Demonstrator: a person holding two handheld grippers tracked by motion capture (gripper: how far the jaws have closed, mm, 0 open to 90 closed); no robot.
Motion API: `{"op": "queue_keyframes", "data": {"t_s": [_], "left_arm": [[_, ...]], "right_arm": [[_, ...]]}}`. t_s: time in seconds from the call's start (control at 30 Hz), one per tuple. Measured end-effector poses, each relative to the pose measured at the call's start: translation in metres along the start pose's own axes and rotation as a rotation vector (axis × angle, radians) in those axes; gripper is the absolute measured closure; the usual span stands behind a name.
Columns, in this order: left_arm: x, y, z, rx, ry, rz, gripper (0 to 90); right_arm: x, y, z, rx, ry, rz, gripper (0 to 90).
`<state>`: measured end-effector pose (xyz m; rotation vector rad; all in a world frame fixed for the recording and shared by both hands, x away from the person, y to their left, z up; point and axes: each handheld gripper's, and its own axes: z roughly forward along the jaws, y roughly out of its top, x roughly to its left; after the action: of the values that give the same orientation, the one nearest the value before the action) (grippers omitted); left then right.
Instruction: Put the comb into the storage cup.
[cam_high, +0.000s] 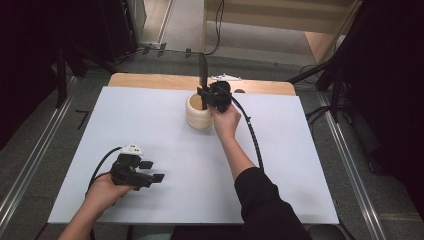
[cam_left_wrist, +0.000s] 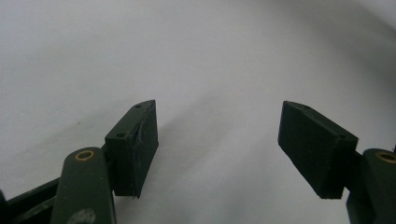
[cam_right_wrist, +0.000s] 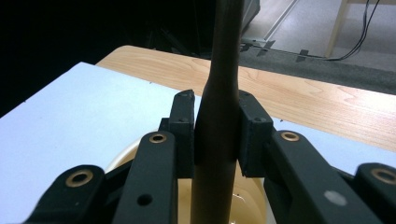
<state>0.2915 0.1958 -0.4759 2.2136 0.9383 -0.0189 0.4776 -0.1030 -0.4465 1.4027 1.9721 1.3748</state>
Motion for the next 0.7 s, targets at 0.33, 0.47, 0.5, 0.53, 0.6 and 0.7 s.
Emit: {"op": "queue_keyframes", "data": {"t_s": [0.33,0.47,0.5,0.53,0.6,0.7], "left_arm": [[0.0002,0.0005,0.0010,0.004,-0.006,0.007,29.3],[-0.0004,0.0012,0.0017,0.004,-0.009,0.008,29.3],[-0.0003,0.0013,0.0019,0.006,-0.008,0.009,29.3],[-0.0001,0.0012,0.0022,0.006,-0.010,0.010,29.3],[0.0001,0.0014,0.0021,0.007,-0.009,0.010,29.3],[0.0001,0.0016,0.0025,0.007,-0.009,0.009,29.3]], "right_arm": [[-0.0012,-0.0020,-0.0007,-0.017,0.009,-0.038,69.5],[-0.0011,-0.0023,-0.0002,-0.020,0.003,-0.038,69.4],[-0.0008,-0.0024,-0.0002,-0.016,-0.001,-0.037,69.4],[-0.0004,-0.0027,-0.0004,-0.015,-0.005,-0.037,69.3],[-0.0008,-0.0032,-0.0014,-0.016,-0.007,-0.042,69.2],[-0.0014,-0.0039,-0.0028,-0.019,-0.002,-0.043,69.1]]}}
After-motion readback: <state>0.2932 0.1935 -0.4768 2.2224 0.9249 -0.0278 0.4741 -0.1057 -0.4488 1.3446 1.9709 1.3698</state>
